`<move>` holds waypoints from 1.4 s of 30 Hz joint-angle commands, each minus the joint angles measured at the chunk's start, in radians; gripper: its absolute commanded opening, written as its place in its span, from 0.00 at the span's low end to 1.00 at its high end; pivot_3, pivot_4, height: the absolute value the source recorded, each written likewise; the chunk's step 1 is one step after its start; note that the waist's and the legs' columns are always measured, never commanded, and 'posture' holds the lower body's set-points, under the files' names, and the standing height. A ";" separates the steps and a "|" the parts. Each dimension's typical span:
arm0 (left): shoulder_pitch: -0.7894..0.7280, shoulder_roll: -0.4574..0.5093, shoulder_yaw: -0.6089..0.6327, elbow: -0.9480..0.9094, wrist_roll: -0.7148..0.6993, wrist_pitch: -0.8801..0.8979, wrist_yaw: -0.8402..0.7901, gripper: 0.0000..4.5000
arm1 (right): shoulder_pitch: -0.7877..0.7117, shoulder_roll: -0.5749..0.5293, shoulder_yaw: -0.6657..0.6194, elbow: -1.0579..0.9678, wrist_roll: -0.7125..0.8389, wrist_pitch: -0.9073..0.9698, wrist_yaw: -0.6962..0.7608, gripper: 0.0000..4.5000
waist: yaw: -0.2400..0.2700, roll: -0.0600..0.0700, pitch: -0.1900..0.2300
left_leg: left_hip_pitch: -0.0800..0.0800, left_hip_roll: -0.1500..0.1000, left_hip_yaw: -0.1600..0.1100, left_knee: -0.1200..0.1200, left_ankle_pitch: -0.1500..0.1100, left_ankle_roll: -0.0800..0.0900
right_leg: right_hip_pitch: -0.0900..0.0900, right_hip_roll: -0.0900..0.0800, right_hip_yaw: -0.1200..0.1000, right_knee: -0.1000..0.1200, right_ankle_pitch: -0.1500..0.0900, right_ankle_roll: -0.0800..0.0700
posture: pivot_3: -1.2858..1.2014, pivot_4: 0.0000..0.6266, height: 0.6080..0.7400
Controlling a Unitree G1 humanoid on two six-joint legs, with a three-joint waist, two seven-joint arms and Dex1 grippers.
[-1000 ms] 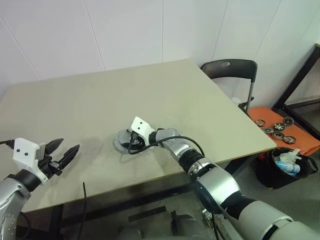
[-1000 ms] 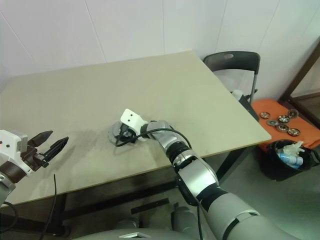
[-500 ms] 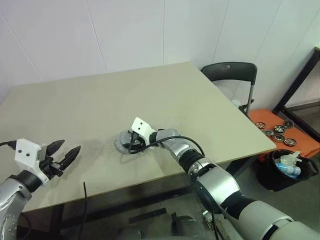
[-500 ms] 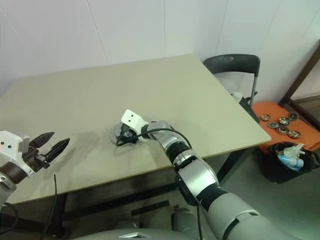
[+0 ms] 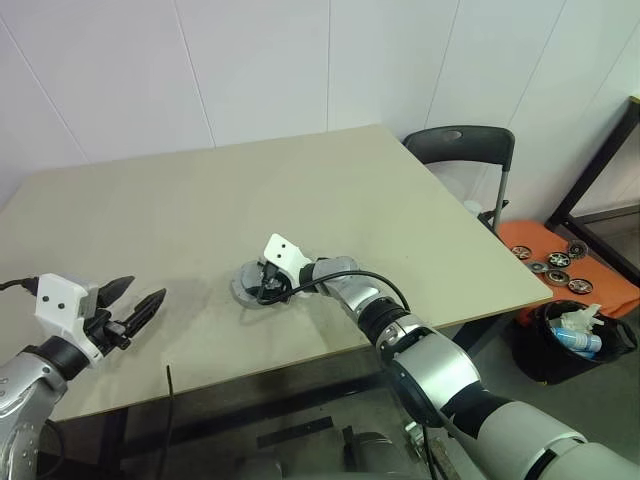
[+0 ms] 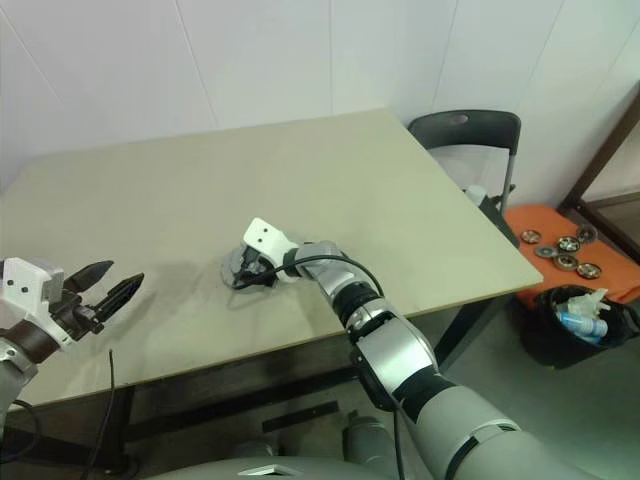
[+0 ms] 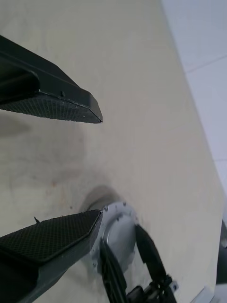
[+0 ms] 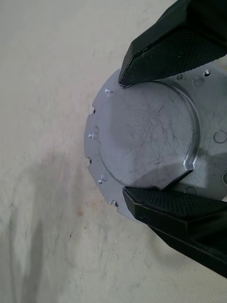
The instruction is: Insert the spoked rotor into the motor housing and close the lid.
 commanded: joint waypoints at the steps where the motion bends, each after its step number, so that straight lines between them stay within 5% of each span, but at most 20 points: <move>1: -0.062 0.010 -0.076 0.036 0.025 0.010 -0.004 0.69 | 0.018 0.034 0.024 0.046 -0.031 0.049 0.046 0.67 | 0.000 0.000 0.000 | 0.000 0.000 0.000 0.000 0.000 0.000 | 0.000 0.000 0.000 0.000 0.000 0.000 | 0.52 0.00 1.00; 6: -0.215 -0.019 -0.174 0.168 0.045 0.037 0.020 0.69 | 0.016 0.032 0.012 0.045 -0.026 0.059 0.045 0.67 | 0.001 -0.001 -0.001 | 0.000 0.000 -0.001 0.000 0.000 0.000 | 0.000 0.001 -0.001 0.000 0.001 0.002 | 0.52 0.00 1.00; 16: -0.461 -0.120 -0.299 0.448 0.047 0.021 -0.060 0.01 | 0.023 0.027 0.006 0.038 -0.030 0.061 0.044 0.67 | 0.001 -0.005 -0.004 | -0.001 -0.001 -0.001 0.000 0.000 0.000 | 0.000 0.000 -0.001 0.000 0.003 0.001 | 0.52 0.00 1.00; 28: -0.592 -0.155 -0.377 0.684 0.147 -0.068 -0.098 0.01 | 0.036 0.018 0.006 0.030 -0.033 0.063 0.037 0.67 | 0.002 -0.005 -0.004 | -0.001 -0.002 -0.003 0.000 0.000 0.000 | 0.000 -0.001 0.000 0.000 0.004 0.001 | 0.52 0.00 1.00; 42: -0.597 -0.162 -0.418 0.698 0.195 -0.091 -0.132 0.01 | 0.050 0.014 0.003 0.017 -0.031 0.068 0.028 0.67 | 0.002 -0.005 -0.005 | 0.000 -0.002 -0.004 0.000 0.000 0.000 | 0.000 -0.001 0.000 0.001 0.004 0.001 | 0.52 0.00 1.00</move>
